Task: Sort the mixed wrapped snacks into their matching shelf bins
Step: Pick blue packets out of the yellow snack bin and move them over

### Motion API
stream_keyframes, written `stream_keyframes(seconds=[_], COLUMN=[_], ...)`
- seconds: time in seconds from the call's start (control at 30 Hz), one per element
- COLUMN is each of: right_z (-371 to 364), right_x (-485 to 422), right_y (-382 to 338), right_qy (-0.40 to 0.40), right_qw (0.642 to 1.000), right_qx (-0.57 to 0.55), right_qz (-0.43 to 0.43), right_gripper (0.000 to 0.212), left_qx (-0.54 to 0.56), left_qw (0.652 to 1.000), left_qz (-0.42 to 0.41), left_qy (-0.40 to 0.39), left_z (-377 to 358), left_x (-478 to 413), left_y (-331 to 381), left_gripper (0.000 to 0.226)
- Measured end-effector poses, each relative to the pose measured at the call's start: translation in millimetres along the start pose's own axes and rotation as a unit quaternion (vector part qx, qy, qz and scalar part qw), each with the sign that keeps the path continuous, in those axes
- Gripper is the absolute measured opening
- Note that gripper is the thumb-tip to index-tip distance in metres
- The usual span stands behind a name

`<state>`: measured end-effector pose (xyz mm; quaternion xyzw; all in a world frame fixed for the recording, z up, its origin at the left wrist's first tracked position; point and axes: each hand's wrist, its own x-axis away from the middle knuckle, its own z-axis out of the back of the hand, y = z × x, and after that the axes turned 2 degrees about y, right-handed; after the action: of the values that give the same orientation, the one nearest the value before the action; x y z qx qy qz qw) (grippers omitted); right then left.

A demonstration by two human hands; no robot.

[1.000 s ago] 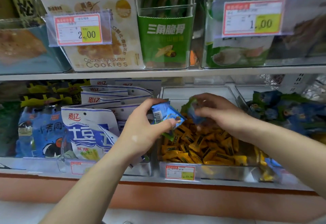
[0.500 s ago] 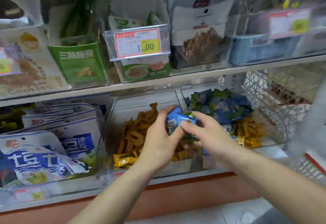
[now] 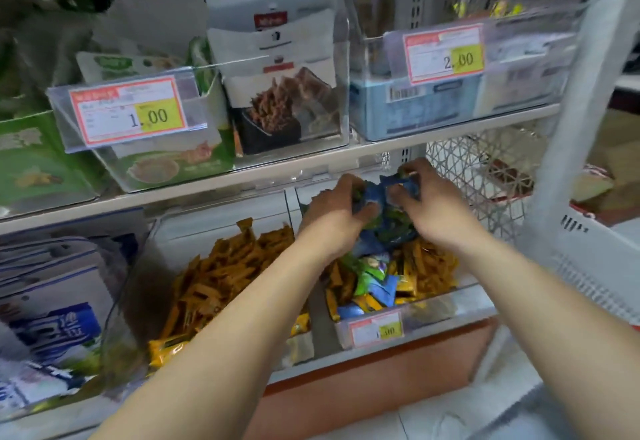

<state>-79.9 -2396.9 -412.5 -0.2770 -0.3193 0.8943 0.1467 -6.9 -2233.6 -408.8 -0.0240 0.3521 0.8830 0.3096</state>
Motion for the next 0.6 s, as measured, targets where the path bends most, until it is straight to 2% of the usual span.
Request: stream_keyframes(seconds=[0.1, 0.2, 0.23, 0.33, 0.37, 0.5, 0.6], right_z=[-1.4, 1.3, 2.9, 9.2, 10.0, -2.3, -24.4], right_x=[-11.3, -12.8, -12.2, -6.0, -2.8, 12.9, 21.0], right_y=[8.4, 4.7, 2.6, -8.8, -13.7, -38.1, -55.6], right_qy=[-0.064, -0.101, -0.098, -0.064, -0.059, -0.118, -0.154], right_qw=[0.990, 0.974, 0.969, 0.959, 0.963, 0.983, 0.979], right_qx=[0.129, 0.203, 0.225, 0.275, 0.264, 0.131, 0.086], right_qz=[-0.003, -0.031, -0.035, -0.020, -0.006, 0.058, 0.101], right_gripper=[0.034, 0.052, 0.053, 0.051, 0.048, 0.028, 0.031], left_qx=[-0.110, -0.101, -0.082, -0.041, -0.038, -0.077, -0.092], left_qw=[0.994, 0.994, 0.996, 0.999, 0.998, 0.994, 0.992], left_qz=[0.009, 0.031, 0.026, -0.004, -0.004, 0.035, 0.080], left_qy=[-0.013, -0.009, -0.012, 0.034, 0.054, 0.068, 0.044], left_z=[-2.0, 9.7, 16.4, 40.1, 49.0, 77.1, 90.9], left_x=[-15.5, -15.7, -12.1, 11.8, 22.4, 62.0, 77.4], left_y=[1.0, -2.7, -7.1, -33.1, -44.4, -93.4, -125.5], left_gripper=[0.050, 0.067, 0.061, 0.017, 0.008, 0.005, 0.008])
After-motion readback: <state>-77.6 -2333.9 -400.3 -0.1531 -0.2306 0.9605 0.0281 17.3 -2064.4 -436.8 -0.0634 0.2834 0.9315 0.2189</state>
